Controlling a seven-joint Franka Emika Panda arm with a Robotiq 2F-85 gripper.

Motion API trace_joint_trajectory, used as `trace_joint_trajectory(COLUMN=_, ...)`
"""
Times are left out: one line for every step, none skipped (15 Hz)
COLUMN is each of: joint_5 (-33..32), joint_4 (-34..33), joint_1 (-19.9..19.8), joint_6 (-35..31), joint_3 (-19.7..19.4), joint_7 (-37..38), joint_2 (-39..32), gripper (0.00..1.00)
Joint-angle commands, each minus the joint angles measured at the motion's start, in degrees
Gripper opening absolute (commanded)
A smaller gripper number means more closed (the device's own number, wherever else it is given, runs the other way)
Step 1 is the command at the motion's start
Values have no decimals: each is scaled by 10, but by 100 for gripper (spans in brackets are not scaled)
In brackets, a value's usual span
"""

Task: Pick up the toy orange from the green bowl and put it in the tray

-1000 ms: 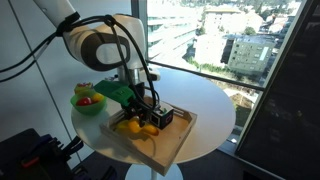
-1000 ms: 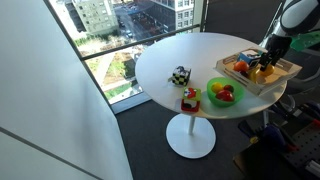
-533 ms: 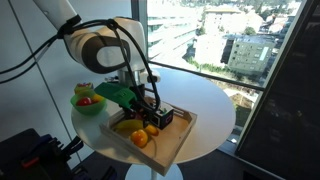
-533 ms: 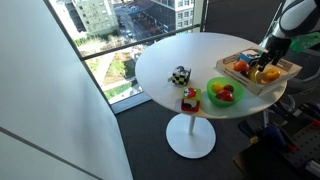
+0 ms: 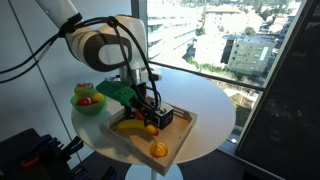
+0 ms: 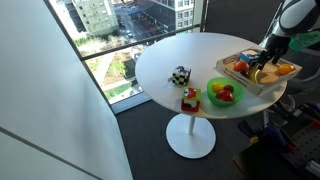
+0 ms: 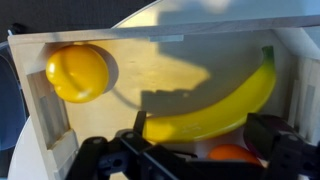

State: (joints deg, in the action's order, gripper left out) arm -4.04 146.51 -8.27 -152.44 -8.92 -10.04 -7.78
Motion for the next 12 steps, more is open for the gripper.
trace_joint_trajectory(joint_5=10, joint_4=-16, joint_1=-4, joint_6=46, joint_3=1, joint_7=21, joint_2=19, gripper=100)
trace_joint_trajectory(joint_5=14, joint_4=-19, joint_1=-3, joint_6=55, joint_3=2, joint_7=25, joint_2=22, gripper=100)
trace_joint_trajectory(joint_5=18, joint_4=-24, joint_1=-3, joint_6=67, joint_3=3, joint_7=27, joint_2=26, gripper=100)
trace_joint_trajectory(joint_5=21, joint_4=-28, joint_1=-2, joint_6=77, joint_3=3, joint_7=31, joint_2=30, gripper=100)
trace_joint_trajectory(joint_5=23, joint_4=-32, joint_1=-1, joint_6=87, joint_3=4, joint_7=35, joint_2=35, gripper=100)
trace_joint_trajectory(joint_5=25, joint_4=-36, joint_1=-1, joint_6=95, joint_3=4, joint_7=36, joint_2=39, gripper=100)
trace_joint_trajectory(joint_5=27, joint_4=-40, joint_1=0, joint_6=105, joint_3=5, joint_7=38, joint_2=45, gripper=100)
trace_joint_trajectory(joint_5=30, joint_4=-43, joint_1=1, joint_6=112, joint_3=6, joint_7=38, joint_2=51, gripper=100)
trace_joint_trajectory(joint_5=31, joint_4=-46, joint_1=2, joint_6=121, joint_3=7, joint_7=41, joint_2=58, gripper=100)
trace_joint_trajectory(joint_5=33, joint_4=-48, joint_1=3, joint_6=127, joint_3=7, joint_7=43, joint_2=64, gripper=100)
trace_joint_trajectory(joint_5=32, joint_4=-49, joint_1=4, joint_6=132, joint_3=8, joint_7=45, joint_2=71, gripper=100)
trace_joint_trajectory(joint_5=30, joint_4=-49, joint_1=5, joint_6=137, joint_3=10, joint_7=48, joint_2=80, gripper=100)
